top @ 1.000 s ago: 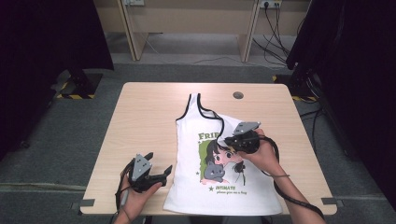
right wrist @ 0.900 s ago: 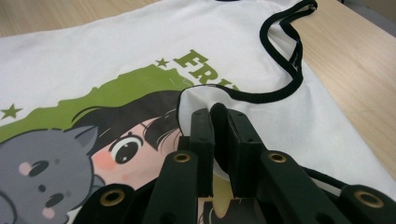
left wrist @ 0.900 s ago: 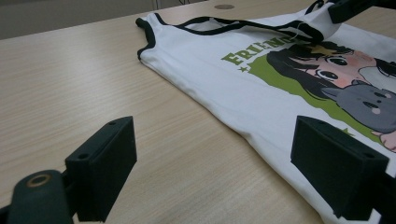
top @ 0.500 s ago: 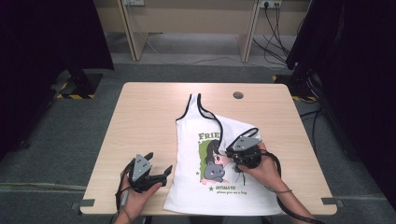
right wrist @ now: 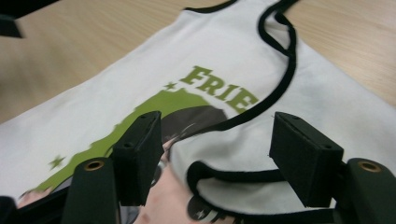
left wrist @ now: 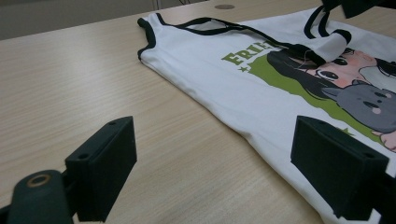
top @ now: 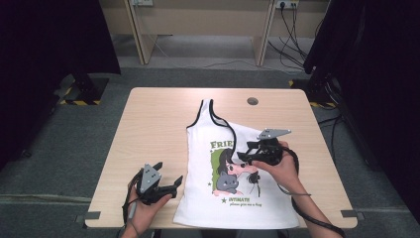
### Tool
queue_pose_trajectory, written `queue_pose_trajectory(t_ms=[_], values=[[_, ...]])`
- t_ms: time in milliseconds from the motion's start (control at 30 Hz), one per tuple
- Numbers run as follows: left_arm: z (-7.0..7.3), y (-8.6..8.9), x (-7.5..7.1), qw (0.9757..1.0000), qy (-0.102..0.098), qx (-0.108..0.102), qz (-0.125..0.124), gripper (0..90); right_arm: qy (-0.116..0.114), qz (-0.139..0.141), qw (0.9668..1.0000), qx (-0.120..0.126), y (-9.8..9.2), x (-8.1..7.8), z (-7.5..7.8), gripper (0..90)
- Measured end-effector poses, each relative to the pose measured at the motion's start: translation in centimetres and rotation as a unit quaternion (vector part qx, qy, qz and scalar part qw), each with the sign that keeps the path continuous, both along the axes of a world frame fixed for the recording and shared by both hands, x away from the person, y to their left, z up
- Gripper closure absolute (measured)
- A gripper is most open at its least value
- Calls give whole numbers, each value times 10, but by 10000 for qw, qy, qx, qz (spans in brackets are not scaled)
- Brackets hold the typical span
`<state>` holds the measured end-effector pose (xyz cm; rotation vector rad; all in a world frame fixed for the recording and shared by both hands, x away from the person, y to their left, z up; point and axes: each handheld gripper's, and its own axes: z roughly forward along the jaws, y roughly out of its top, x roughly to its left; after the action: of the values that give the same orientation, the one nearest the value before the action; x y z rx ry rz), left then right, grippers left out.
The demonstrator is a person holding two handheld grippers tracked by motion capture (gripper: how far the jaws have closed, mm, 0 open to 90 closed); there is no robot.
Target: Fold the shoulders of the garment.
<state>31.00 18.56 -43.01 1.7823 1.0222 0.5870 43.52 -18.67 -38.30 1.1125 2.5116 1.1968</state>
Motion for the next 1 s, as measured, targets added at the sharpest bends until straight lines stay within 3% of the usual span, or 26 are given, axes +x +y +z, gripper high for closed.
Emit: queue_pose_trajectory(t_ms=[67,133,300,500,633,733,967,1000], values=[[0,0,0,10000,-2,-2,-4,135,247,-177,9994,-169,6,8,-7,284],[0,0,0,10000,-2,-1,-10,135,340,-337,9976,-496,13,12,-15,284],[0,0,0,10000,9,-11,-20,135,121,-331,9921,-1203,20,8,-31,369],[0,0,0,10000,2,6,-22,135,-47,-277,9911,-1300,22,-1,-30,371],[0,0,0,10000,-4,3,-20,135,-81,-385,9932,-1098,19,-2,-24,299],[0,0,0,10000,-5,7,-23,135,-121,-550,9936,-982,11,-4,-18,253],[0,-1,0,10000,-4,18,-36,135,-109,-639,9937,-910,-9,-12,-9,187],[0,-1,0,10000,-4,18,-36,135,-120,-685,9937,-881,-19,-17,-5,187]])
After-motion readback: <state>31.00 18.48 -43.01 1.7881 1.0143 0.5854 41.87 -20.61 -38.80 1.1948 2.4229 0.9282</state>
